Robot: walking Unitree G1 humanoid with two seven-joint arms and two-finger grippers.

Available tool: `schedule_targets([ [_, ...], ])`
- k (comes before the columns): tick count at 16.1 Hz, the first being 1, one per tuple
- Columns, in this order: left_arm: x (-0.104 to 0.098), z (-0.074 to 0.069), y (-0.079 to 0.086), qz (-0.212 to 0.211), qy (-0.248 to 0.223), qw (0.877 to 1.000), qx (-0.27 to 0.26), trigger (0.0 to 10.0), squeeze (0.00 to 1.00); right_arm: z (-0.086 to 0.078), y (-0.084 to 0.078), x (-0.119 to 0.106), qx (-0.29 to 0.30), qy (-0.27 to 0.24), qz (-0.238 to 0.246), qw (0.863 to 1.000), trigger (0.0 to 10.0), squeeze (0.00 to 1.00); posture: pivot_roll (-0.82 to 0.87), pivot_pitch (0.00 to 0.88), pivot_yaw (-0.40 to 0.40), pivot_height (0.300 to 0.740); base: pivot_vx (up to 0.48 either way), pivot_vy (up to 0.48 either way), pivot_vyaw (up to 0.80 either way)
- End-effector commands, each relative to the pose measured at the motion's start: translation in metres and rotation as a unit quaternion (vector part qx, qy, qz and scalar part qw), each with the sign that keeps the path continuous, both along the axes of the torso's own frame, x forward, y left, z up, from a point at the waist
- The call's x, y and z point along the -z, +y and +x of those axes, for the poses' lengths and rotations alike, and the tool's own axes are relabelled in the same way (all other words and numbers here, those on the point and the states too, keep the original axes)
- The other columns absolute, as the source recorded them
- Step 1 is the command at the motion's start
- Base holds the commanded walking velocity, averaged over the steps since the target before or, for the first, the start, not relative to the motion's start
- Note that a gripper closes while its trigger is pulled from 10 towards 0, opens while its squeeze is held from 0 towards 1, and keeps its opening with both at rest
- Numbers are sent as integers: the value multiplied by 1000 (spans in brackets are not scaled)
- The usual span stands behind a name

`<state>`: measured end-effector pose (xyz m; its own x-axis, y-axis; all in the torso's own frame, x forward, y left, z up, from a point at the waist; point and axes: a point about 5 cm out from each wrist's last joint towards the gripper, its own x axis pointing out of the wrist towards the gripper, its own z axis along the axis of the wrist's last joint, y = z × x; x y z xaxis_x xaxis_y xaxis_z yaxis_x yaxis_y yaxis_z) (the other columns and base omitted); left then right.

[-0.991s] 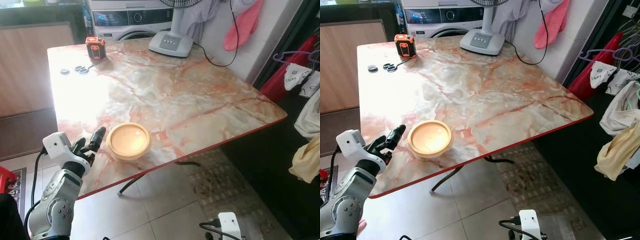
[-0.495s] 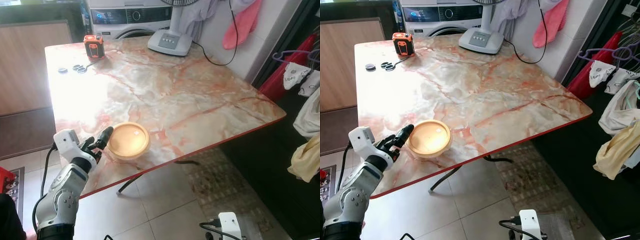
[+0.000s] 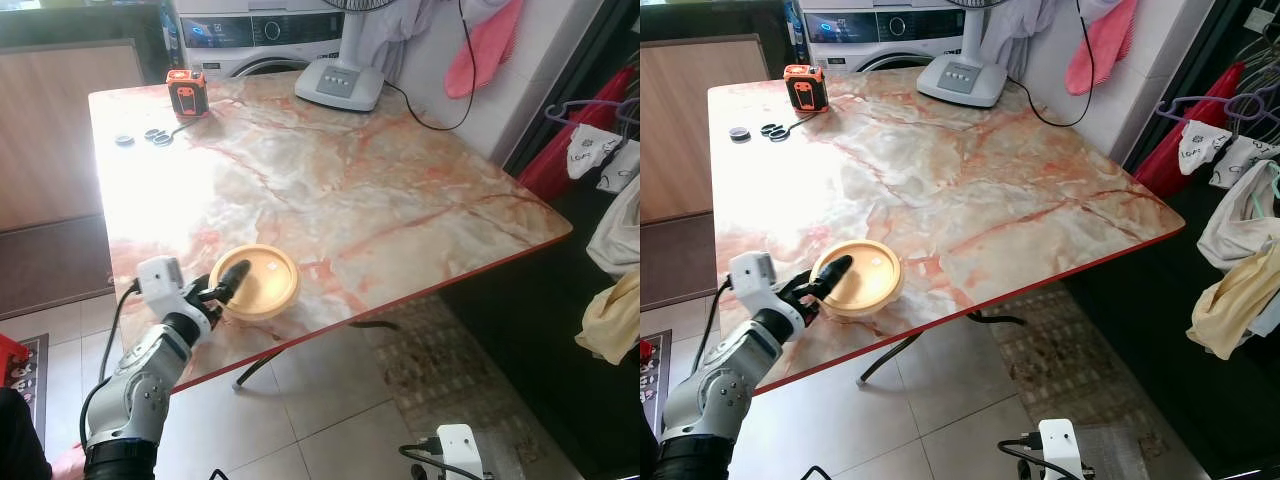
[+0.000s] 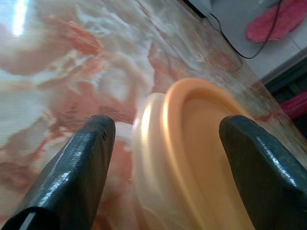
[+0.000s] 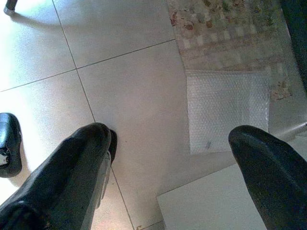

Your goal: Restocking fridge

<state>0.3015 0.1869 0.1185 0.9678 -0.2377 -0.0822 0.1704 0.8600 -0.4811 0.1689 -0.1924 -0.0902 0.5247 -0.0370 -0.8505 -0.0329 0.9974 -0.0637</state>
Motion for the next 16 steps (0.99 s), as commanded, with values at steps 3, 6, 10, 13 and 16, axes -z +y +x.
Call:
schedule_targets([
  [3,6,3,-3,16,17,1000,18,10000,0,-2,-3,0,5,3,-2,1000,10000,0,41,59,-113,740,0,0,0],
  [6,7,4,-3,20,21,999,20,10000,0,-2,-3,0,6,3,-2,1000,10000,0,41,56,-111,740,0,0,0],
  [10,8,6,-1,20,26,999,17,10000,0,-1,-3,0,6,2,-2,1000,10000,0,43,61,-113,740,0,0,0],
  [13,8,9,-3,24,25,999,22,10000,0,-1,-3,0,7,2,-2,1000,10000,0,41,64,-114,740,0,0,0],
  [16,6,11,-6,38,22,998,36,10000,0,-1,-3,0,7,3,-2,1000,10000,0,40,67,-114,740,0,0,0],
])
